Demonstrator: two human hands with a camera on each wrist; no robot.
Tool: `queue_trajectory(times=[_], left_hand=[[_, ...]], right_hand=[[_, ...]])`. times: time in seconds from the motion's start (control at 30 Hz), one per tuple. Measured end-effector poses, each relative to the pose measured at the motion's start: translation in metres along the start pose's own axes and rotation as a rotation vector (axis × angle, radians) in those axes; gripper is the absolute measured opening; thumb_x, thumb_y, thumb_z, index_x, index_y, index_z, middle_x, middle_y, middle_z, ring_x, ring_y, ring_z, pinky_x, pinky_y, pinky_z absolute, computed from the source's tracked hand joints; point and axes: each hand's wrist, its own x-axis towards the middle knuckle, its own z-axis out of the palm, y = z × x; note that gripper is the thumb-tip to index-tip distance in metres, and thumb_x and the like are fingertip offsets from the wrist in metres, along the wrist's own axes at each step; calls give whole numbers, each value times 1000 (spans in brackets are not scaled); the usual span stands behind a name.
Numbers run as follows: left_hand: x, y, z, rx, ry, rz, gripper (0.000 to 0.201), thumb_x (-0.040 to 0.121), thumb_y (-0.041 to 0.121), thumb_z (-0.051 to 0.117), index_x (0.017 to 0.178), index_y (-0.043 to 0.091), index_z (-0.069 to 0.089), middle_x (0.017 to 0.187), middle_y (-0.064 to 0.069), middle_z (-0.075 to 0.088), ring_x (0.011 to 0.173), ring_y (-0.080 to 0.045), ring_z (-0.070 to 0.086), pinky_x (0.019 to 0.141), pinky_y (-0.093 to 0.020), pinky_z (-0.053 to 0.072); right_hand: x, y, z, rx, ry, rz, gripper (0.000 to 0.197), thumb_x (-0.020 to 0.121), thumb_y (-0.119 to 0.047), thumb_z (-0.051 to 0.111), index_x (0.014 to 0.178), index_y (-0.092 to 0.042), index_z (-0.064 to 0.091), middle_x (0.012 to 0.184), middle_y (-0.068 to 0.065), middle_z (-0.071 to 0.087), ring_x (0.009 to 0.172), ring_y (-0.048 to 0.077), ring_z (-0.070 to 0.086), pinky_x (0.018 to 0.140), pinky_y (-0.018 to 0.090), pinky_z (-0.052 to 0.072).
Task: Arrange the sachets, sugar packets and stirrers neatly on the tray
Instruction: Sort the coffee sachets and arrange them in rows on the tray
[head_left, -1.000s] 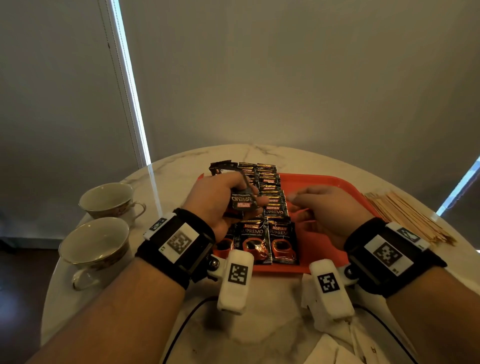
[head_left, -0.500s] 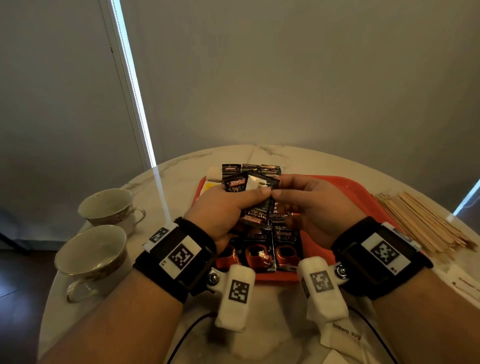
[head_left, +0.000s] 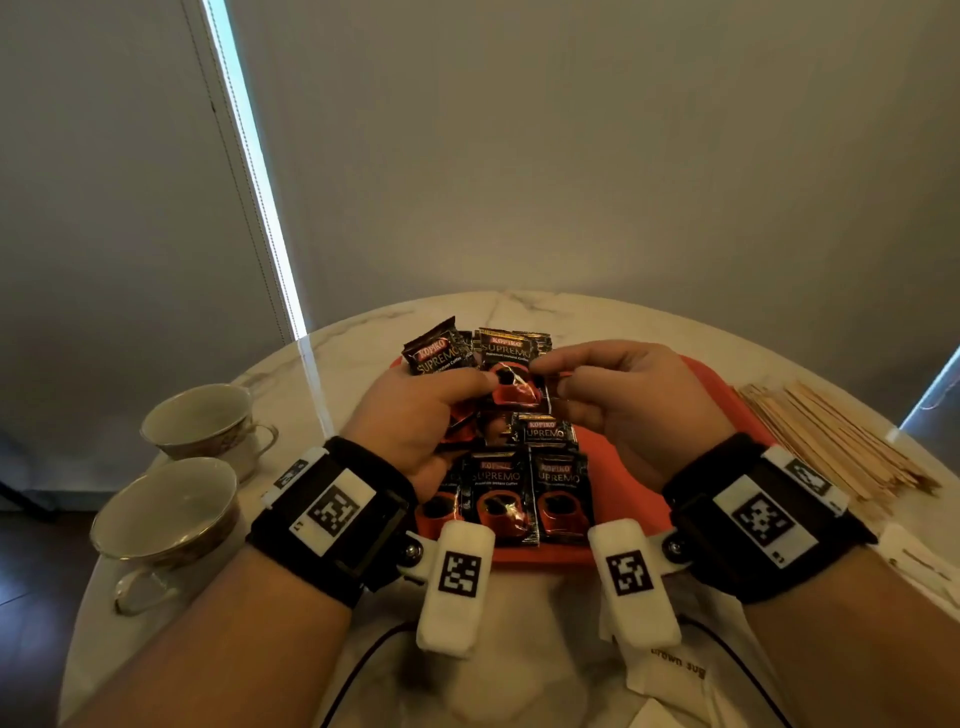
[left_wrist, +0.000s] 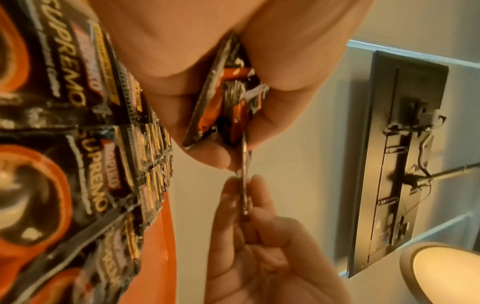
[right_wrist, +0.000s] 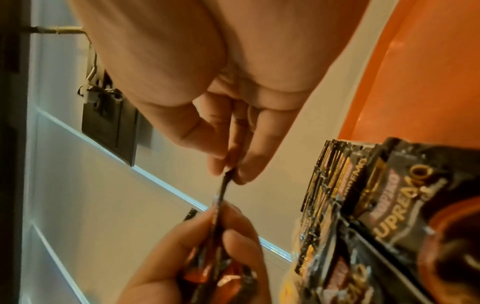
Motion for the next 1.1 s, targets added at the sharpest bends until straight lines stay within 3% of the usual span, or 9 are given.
queue_trajectory(times=[0.13,0.2,0.27,0.4,0.6,0.83,1.1], left_hand=[[1,-6,2,83,1,45,36,86,-3,74,121,0,66,100,-18,79,78,-29,77,61,-35,61],[1,-8,2,106,-15,38,37,85,-4,74,121,1,67,103,-17,79,88,-32,78,64,-36,61],[1,-9,3,124,-29,39,31,86,-4,74,115,5,69,101,-15,79,89,-31,78,63,-37,60],[-1,-6,5,99,-23,26,3,93,8,71,96,8,72,81,-7,77,70,-21,74,61,-33,60],[1,0,2,33,55,23,9,95,14,68,93,6,72,78,-9,73,67,-20,71,65,-35,59],[-2,1,1,30,68,16,11,96,15,68,97,6,72,76,-6,74,68,-19,71,65,-35,60],[0,1,-1,37,73,10,13,95,17,69,98,5,73,78,-7,75,69,-19,73,61,-34,60]], right_hand=[[2,0,0,91,57,115,34,85,11,68,116,-4,67,109,21,71,79,23,73,65,31,60],[1,1,1,75,62,204,37,86,8,68,120,-6,64,98,19,73,66,17,69,56,28,56],[1,3,-3,80,67,270,39,86,6,69,122,-8,64,93,13,75,62,16,67,53,27,54],[-3,4,-18,-34,127,351,28,87,5,68,114,-5,67,86,11,75,60,15,66,55,28,54],[-21,14,-30,-206,99,522,11,88,7,63,91,-2,69,79,15,70,63,22,63,56,32,53],[-27,19,-28,-307,72,561,9,84,7,70,89,0,69,74,15,68,58,21,63,52,30,54],[-26,20,-28,-265,176,544,15,89,-7,70,100,3,69,74,13,67,60,22,62,55,31,54]])
